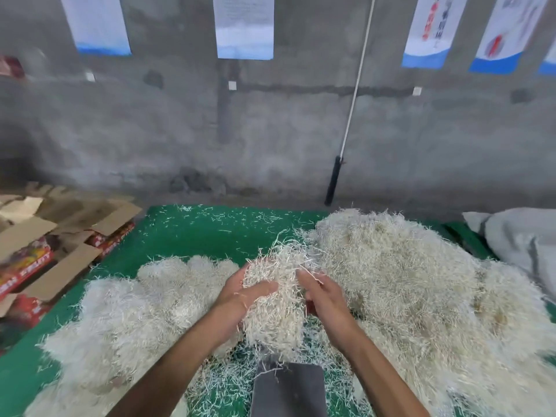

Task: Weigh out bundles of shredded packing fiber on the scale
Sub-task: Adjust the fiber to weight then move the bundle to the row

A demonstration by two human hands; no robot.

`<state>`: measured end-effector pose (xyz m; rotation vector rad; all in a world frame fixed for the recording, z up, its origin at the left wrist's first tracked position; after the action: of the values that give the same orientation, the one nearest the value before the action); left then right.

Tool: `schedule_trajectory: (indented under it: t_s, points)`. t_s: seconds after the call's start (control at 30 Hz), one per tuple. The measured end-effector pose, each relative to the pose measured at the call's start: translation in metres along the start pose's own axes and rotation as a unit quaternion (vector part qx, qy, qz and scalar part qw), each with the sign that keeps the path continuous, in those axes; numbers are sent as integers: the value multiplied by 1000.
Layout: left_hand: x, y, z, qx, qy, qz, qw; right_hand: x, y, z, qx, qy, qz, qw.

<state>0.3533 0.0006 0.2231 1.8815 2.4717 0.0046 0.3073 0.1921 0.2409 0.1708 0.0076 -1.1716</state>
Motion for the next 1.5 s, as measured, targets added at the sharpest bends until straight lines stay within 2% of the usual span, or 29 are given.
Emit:
schedule_trajectory:
  t_s: [0.07, 0.27, 0.37, 0.47, 0.6, 0.63, 0.67, 0.7, 0.77, 0.8, 0.87, 0.93, 1.03, 1.13, 1.23, 1.3, 1.37, 1.43, 1.5]
  points:
    - [-2, -11, -12, 17, -33, -15, 999, -3, 0, 12, 9, -15, -12, 1000]
    - [-37, -24, -22, 52, -83, -39, 994, -41, -19, 29, 11, -84, -122, 989]
    - [-54, -27, -19, 62, -47, -64, 995, -60, -32, 31, 5, -207, -107, 973]
    - [-67, -33, -15, 45, 15, -102, 994, -75, -49, 16, 41, -351, -109, 929]
    - [-72, -36, -10, 10, 86, -109, 990, -64, -54, 4, 77, -499, -26, 863]
    - [-69, -38, -7, -15, 109, -111, 988, -56, -53, 3, 82, -497, -13, 864]
    - [-67, -40, -6, -38, 130, -114, 984, -48, -52, 1, 82, -462, -16, 883]
    - [-64, -41, -5, -59, 156, -114, 979, -42, -50, -1, 73, -388, -22, 918]
    - [-60, -47, -7, -81, 229, -94, 965, -31, -43, -1, 0, -152, -39, 988]
    - [-56, -49, -10, -82, 251, -83, 961, -25, -40, -1, -38, -31, -28, 998]
    - [-54, -54, -14, -86, 246, -80, 962, -11, -39, -7, -77, 175, 24, 981]
    - [-54, -61, -18, -86, 232, -83, 965, -7, -43, -14, -85, 313, 32, 945]
    - [-53, -70, -19, -84, 234, -85, 965, -33, -57, -23, -64, 310, -52, 947]
    - [-54, -74, -13, -77, 294, -91, 948, -80, -62, -37, -19, 360, -167, 918]
    - [-49, -75, 0, -89, 317, -149, 932, -136, -57, -55, 7, 303, -309, 901]
    - [-39, -76, 5, -88, 347, -158, 920, -168, -54, -70, 17, 260, -361, 896]
    - [-30, -79, 9, -87, 360, -158, 915, -188, -51, -82, 34, 214, -349, 912]
    - [-18, -80, 15, -91, 330, -144, 929, -195, -49, -90, 62, 198, -285, 936]
    - [-5, -79, 20, -95, 298, -133, 940, -198, -47, -92, 55, 252, -242, 935]
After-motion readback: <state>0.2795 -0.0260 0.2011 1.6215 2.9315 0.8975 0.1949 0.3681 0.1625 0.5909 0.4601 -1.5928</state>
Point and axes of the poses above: each hand's wrist, its own y-axis away from the middle knuckle, its own x-axis out of the palm, z = x × y, the point moved 4 cm from there along -y, towards the middle knuckle, and after that the axes turned 8 degrees about x, right-handed, at the moved point
